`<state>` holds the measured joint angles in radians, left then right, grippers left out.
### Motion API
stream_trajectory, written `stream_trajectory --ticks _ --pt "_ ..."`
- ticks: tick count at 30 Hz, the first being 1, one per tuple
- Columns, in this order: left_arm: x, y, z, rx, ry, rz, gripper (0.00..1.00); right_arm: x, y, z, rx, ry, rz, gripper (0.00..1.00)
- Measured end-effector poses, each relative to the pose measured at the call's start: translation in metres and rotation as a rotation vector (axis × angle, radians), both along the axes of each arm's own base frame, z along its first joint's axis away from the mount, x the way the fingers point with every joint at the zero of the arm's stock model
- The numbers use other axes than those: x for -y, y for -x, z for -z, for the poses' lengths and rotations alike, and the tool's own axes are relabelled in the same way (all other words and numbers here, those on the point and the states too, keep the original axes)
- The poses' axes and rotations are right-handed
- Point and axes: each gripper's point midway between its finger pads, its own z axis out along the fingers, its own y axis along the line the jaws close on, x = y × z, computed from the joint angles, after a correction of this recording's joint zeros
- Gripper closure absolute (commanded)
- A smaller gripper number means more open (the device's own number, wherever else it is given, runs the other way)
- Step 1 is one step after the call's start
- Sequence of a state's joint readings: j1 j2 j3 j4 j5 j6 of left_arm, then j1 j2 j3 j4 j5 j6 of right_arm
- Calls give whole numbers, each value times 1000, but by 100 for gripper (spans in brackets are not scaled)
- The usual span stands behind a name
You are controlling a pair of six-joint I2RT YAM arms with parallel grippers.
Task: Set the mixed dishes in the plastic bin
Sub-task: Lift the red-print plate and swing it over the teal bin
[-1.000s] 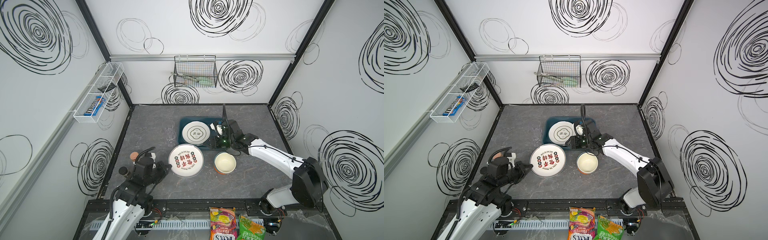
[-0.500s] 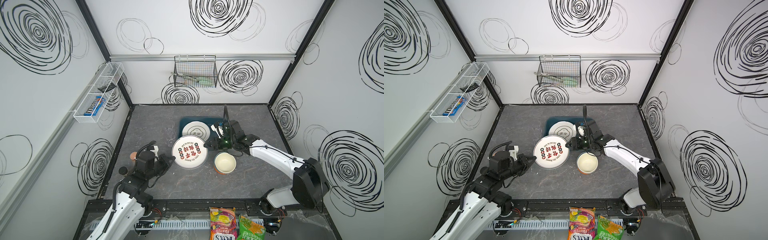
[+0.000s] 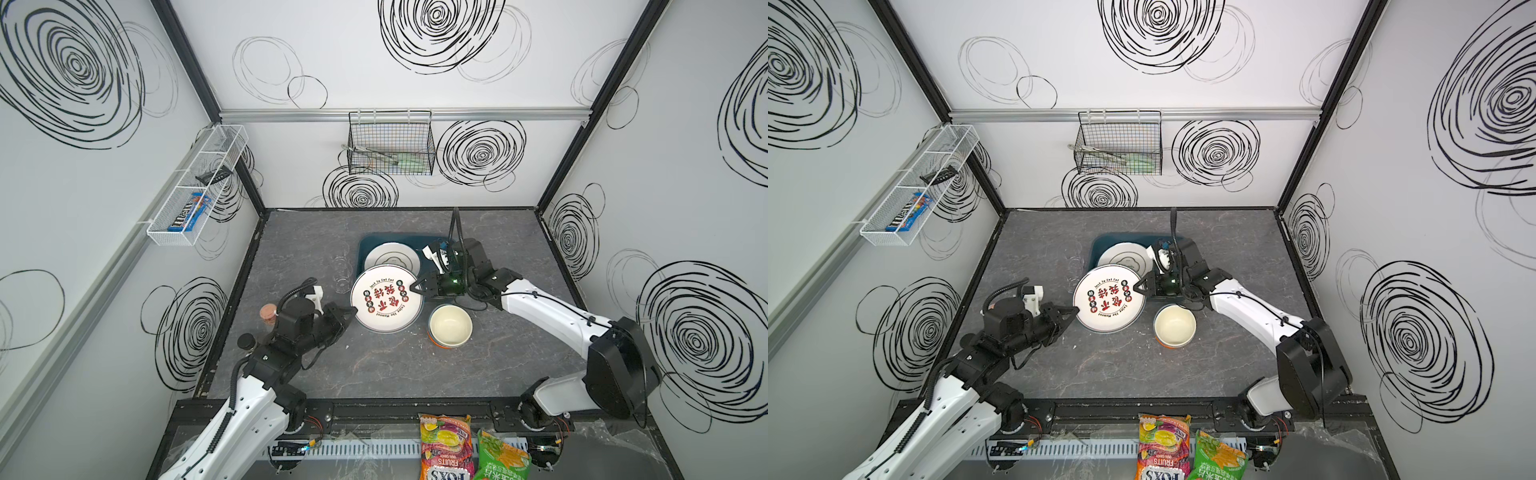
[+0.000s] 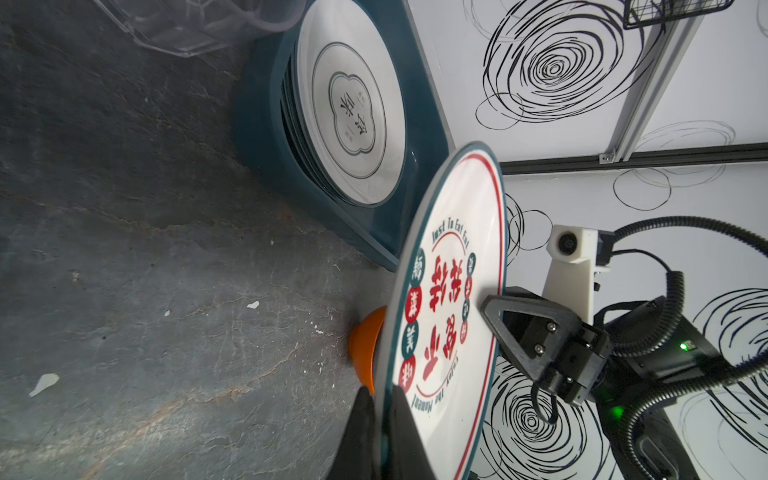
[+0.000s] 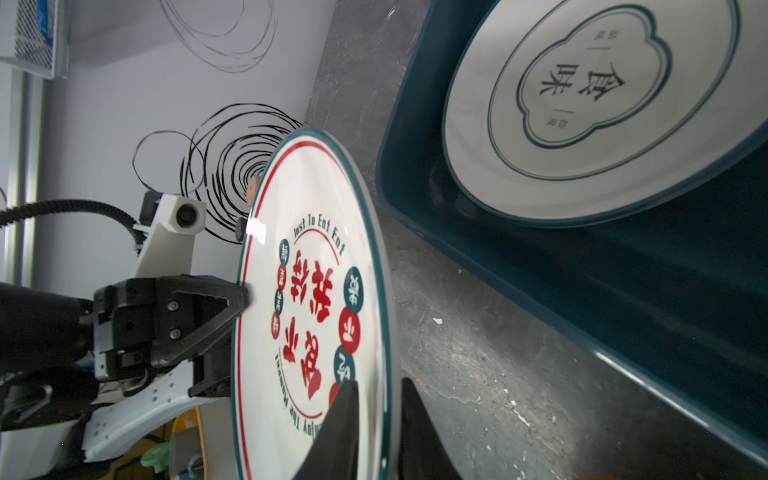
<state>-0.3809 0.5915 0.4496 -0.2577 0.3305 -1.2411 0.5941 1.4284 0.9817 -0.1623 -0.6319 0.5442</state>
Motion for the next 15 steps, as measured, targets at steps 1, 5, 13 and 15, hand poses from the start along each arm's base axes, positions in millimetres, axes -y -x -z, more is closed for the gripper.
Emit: stream_trajectory --ticks 1,5,13,15 --pt "0 0 0 4 -1 3 100 1 -1 0 -6 -3 9 90" --pt "6 2 -3 18 0 33 81 6 -6 -4 -27 -22 37 96" --pt "3 -4 -11 38 26 -4 35 20 -19 -3 -1 -5 80 100" --pt "2 -4 -12 43 27 -9 30 25 -24 -2 4 0 101 100"
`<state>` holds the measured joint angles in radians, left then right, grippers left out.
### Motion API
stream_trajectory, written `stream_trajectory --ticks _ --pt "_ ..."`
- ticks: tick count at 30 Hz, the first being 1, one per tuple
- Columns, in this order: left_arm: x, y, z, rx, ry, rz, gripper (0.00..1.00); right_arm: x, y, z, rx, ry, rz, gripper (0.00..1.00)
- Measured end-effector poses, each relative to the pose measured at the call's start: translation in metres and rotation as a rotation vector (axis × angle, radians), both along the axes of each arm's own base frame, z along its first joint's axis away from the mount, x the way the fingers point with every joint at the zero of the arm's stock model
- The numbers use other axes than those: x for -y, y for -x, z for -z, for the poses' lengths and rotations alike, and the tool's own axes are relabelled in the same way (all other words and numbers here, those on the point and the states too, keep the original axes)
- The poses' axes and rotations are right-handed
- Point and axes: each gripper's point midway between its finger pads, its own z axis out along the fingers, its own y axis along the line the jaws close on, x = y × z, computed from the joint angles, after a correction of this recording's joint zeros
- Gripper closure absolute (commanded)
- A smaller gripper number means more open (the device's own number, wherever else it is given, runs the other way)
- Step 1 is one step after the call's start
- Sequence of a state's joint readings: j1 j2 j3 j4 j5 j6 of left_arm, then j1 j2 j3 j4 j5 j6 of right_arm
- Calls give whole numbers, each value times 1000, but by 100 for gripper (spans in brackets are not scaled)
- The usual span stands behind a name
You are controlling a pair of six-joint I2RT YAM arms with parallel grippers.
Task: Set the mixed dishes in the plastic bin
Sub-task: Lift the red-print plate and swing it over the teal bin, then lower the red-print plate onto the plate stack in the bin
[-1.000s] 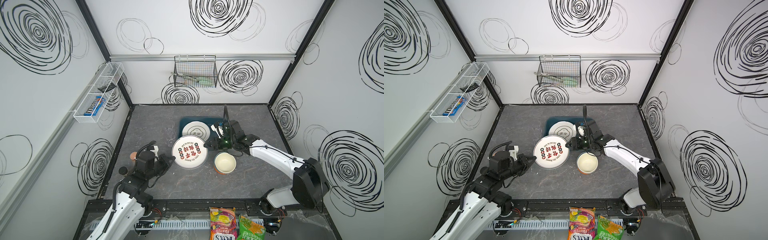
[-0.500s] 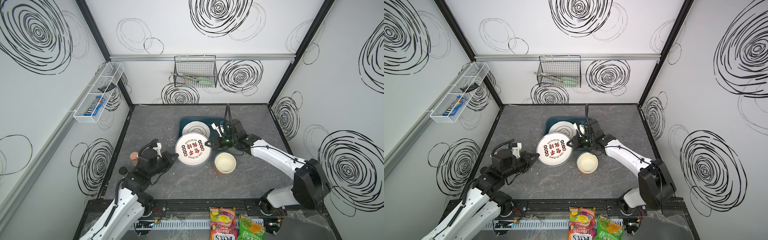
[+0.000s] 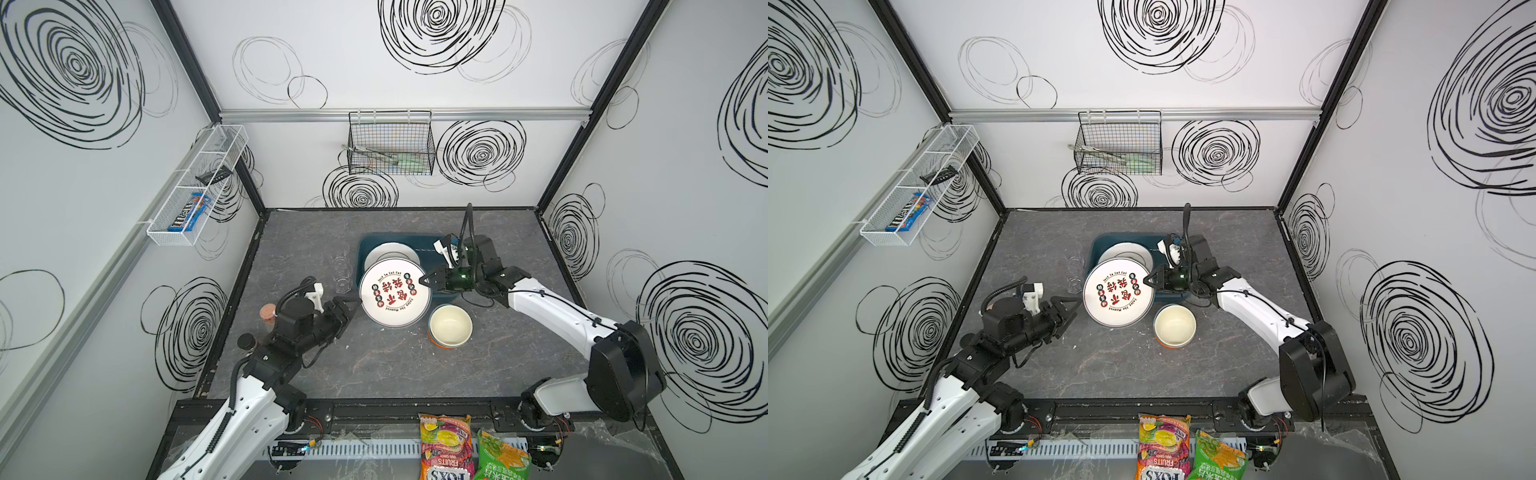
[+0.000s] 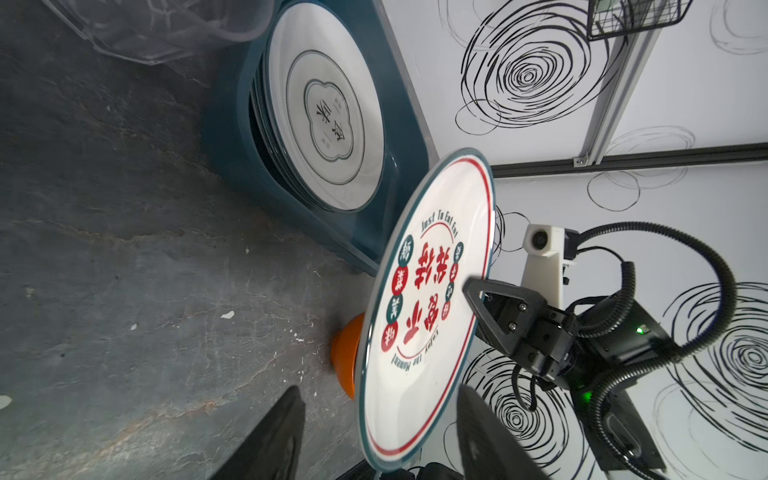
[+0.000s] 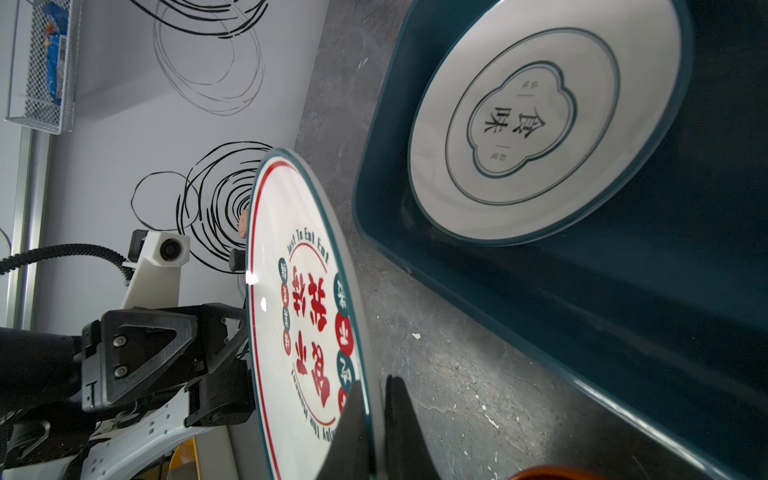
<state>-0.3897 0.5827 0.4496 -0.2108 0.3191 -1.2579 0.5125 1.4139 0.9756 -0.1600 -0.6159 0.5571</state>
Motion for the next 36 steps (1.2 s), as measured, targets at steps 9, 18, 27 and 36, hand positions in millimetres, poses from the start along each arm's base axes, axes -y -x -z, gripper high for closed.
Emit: stream_trajectory --ticks 9,18,27,36 --pt "-10 5 -3 27 7 -29 26 21 -22 2 6 20 86 100" --pt "-16 12 18 -14 -11 -39 25 35 -62 15 -27 60 200 100" --pt "-18 16 22 -19 -6 -39 24 35 -94 35 -65 105 268 100" --pt "-22 20 29 -33 -10 -47 23 33 -118 52 -85 140 311 100"
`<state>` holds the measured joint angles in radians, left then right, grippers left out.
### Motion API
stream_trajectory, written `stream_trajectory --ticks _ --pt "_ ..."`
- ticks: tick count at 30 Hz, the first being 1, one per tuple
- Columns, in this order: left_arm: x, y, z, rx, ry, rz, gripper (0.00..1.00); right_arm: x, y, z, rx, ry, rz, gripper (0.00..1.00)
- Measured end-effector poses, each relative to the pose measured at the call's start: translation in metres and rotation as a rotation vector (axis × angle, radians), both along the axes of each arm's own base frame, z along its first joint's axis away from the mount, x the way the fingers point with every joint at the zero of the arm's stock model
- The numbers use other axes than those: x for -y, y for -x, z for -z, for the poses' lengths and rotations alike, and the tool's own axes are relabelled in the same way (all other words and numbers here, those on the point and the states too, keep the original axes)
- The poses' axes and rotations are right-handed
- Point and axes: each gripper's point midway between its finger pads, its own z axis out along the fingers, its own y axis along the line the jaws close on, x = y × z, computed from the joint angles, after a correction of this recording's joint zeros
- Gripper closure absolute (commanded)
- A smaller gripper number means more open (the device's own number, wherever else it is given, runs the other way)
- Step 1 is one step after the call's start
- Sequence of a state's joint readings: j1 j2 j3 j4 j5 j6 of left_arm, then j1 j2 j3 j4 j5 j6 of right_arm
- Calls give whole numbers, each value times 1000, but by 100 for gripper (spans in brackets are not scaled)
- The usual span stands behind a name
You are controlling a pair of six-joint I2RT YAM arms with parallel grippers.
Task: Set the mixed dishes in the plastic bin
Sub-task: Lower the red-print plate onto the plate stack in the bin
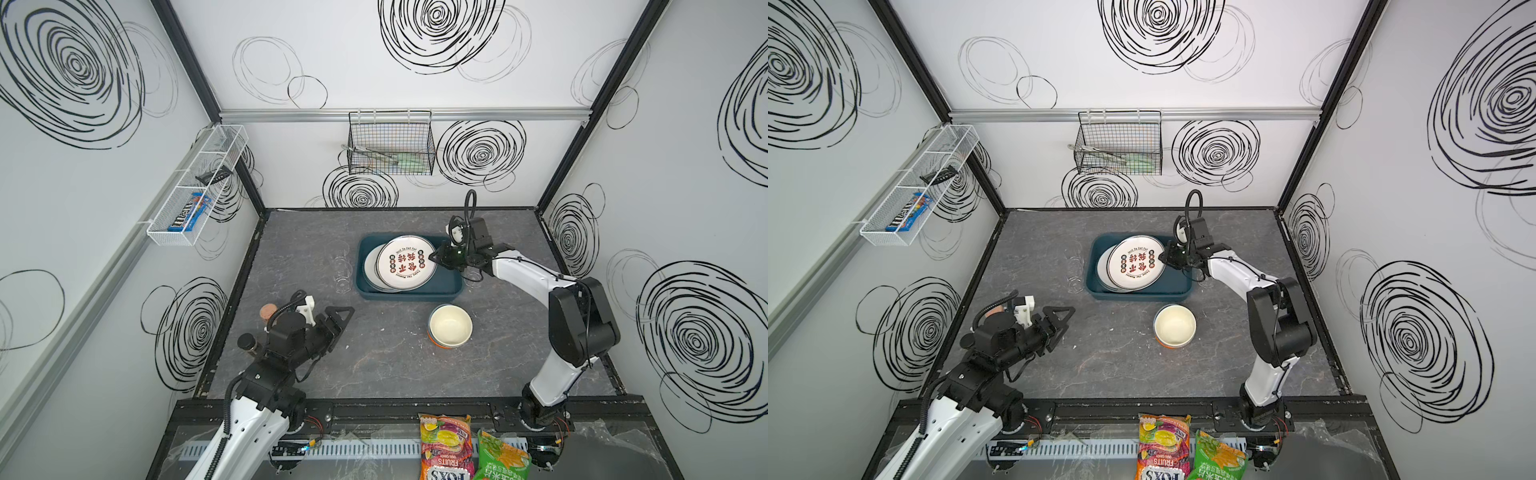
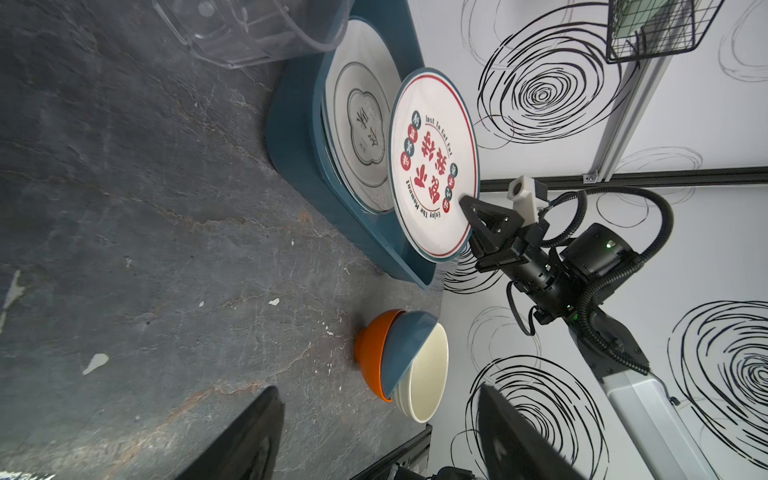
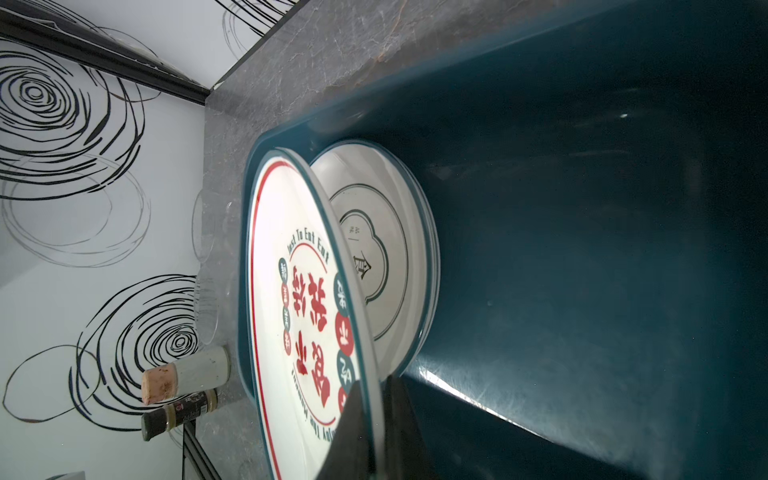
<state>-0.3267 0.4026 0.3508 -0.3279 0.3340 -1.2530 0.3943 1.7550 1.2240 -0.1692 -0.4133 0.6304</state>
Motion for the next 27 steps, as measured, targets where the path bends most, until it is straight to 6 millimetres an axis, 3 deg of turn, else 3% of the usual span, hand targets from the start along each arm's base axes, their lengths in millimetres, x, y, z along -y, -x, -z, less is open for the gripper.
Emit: stream_trajectory --ticks 10,27 --pt "-1 2 8 -24 -7 -1 22 -3 -13 17 -22 30 24 100" --pt "-2 3 17 -44 -11 -2 22 -20 -24 27 -31 42 12 99"
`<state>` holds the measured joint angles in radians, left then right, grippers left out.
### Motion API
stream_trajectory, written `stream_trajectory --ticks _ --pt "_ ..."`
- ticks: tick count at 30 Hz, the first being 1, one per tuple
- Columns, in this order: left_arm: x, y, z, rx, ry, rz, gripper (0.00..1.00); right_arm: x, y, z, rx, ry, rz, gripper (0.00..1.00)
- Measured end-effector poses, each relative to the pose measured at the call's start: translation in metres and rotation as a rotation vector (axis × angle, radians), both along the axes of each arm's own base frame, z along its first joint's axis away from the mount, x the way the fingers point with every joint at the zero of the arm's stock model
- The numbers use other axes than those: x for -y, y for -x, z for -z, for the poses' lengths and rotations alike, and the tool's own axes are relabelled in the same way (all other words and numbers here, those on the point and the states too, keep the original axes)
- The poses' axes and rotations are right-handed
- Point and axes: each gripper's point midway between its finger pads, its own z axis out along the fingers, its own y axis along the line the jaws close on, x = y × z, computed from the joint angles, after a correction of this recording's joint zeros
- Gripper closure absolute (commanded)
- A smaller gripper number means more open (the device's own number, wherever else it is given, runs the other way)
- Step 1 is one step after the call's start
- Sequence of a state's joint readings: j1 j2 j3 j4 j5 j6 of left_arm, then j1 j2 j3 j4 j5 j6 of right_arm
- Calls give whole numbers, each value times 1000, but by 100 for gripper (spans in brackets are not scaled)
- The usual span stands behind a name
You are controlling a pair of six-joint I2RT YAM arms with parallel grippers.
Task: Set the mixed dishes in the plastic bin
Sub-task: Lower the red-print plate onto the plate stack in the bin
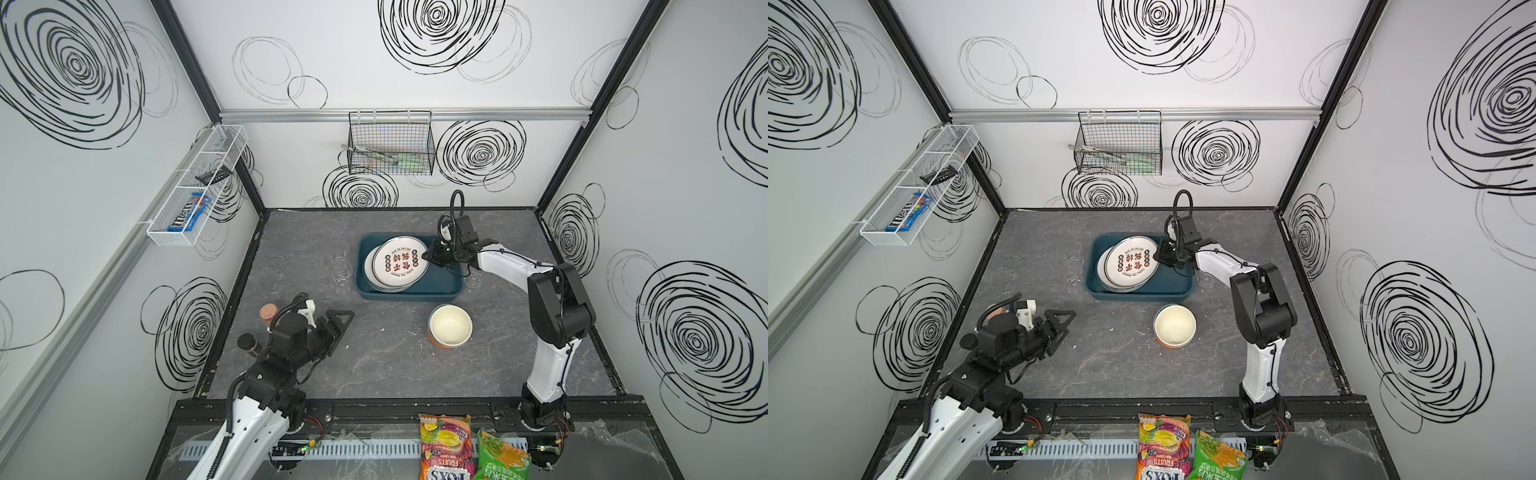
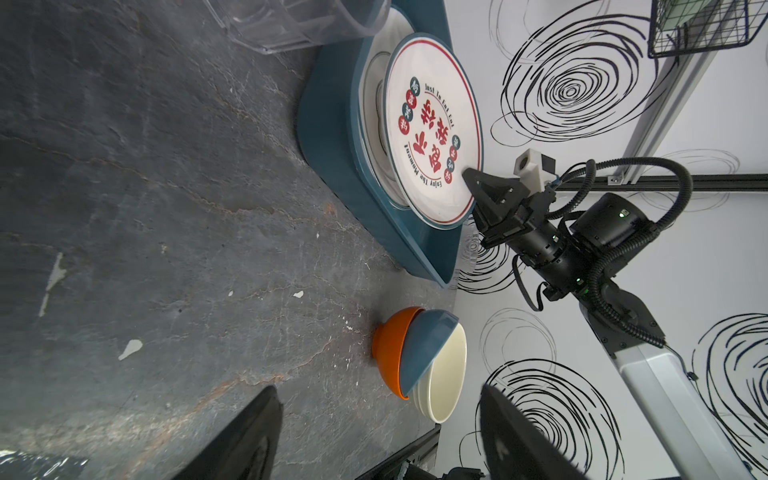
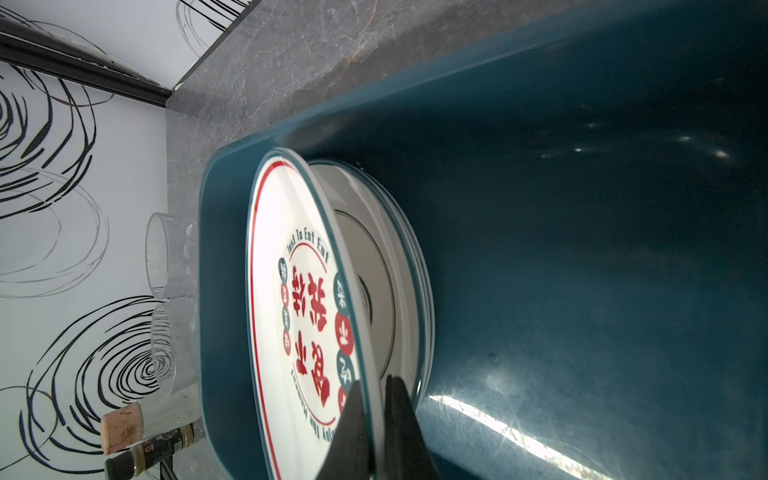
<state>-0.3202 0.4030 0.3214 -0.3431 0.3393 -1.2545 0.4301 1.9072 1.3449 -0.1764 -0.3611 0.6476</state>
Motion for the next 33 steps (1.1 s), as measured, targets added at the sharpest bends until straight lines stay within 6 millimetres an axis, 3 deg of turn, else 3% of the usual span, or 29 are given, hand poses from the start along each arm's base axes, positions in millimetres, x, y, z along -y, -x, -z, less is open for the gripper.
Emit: stream_trajectory --ticks 6,23,33 --pt "0 0 0 -1 0 -1 22 -4 -4 -2 8 -3 -3 99" --pt "-1 1 6 -16 -2 -4 21 -9 -3 14 -22 11 -13 99" --pt "-1 1 8 -18 0 -5 21 -12 -1 20 -33 13 -17 94"
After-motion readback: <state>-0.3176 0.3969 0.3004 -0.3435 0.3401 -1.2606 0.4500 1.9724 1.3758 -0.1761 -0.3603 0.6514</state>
